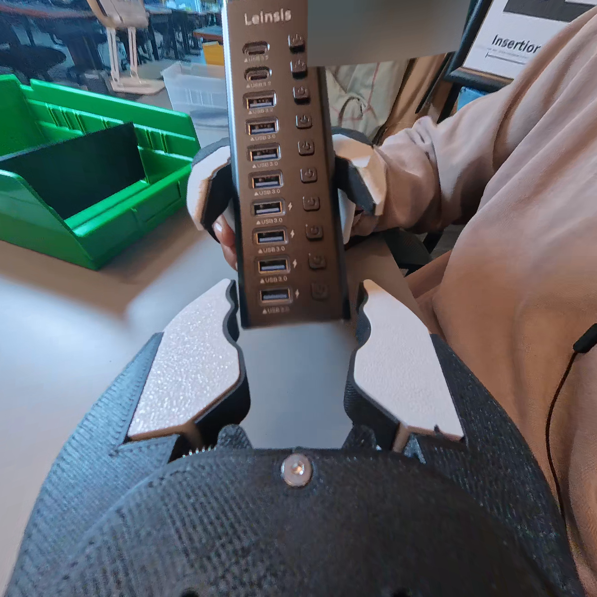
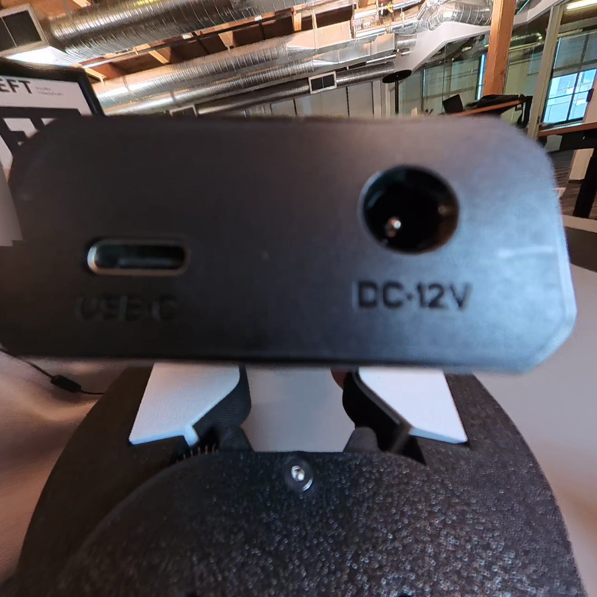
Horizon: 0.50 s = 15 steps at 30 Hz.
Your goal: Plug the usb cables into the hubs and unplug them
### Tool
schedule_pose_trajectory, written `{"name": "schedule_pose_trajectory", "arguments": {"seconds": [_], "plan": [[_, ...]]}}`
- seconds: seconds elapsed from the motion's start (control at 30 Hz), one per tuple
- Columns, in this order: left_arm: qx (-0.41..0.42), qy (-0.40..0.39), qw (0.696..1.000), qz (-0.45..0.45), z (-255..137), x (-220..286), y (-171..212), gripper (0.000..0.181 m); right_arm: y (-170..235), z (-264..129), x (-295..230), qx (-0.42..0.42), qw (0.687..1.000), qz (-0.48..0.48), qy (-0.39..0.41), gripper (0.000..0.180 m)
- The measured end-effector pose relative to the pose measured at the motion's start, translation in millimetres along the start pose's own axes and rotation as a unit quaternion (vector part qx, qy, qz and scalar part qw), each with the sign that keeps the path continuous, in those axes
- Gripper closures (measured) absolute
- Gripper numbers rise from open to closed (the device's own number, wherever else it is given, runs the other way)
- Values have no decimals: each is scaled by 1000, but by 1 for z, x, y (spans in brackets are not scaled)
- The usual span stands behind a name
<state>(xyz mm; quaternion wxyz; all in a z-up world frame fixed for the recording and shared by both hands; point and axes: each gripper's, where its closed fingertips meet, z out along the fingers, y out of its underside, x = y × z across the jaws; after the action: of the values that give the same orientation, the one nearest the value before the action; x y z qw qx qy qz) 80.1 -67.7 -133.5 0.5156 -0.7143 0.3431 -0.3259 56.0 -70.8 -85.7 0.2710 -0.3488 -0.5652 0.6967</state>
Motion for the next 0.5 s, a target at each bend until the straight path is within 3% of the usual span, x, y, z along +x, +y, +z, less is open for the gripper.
{"name": "schedule_pose_trajectory", "arguments": {"seconds": [0.03, 0.13, 0.27, 0.37, 0.5], "plan": [[9, -2, 1000, 5, -5, -1, -5, 107, -4, -2, 1, 3, 1000, -3, 2, 110], [42, -53, 997, 30, -34, -18, -25, 106, -21, -14, 8, 20, 999, -22, 22, 110], [41, -247, 965, 73, -125, -79, -55, 124, -39, -34, 25, 34, 996, -40, 67, 108], [-74, -365, 925, 81, -202, -126, -44, 134, -37, -43, 38, 27, 995, -37, 92, 109], [-276, -391, 878, 32, -259, -173, 19, 140, -27, -38, 41, 11, 996, -25, 88, 108]]}}
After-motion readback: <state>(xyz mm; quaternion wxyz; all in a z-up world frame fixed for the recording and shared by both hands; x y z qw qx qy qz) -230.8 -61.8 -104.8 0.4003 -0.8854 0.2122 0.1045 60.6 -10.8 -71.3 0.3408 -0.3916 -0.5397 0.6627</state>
